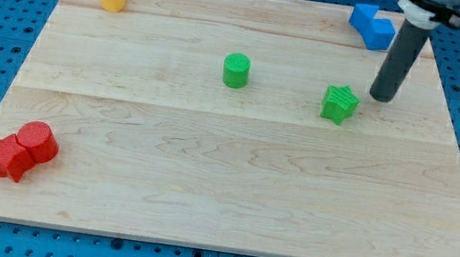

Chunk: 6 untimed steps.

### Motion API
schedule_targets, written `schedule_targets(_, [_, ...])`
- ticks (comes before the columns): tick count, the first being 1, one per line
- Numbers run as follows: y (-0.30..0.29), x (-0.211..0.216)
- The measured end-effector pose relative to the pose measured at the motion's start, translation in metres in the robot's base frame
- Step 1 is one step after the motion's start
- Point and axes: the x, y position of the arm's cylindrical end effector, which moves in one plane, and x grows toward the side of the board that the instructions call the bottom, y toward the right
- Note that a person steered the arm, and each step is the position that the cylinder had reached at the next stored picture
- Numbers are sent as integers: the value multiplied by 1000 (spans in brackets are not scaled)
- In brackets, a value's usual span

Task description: Push the green star to the center of the board

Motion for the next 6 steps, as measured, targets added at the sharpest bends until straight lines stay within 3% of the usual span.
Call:
schedule_targets(2, [-29, 21])
schedule_targets(6, [-104, 24])
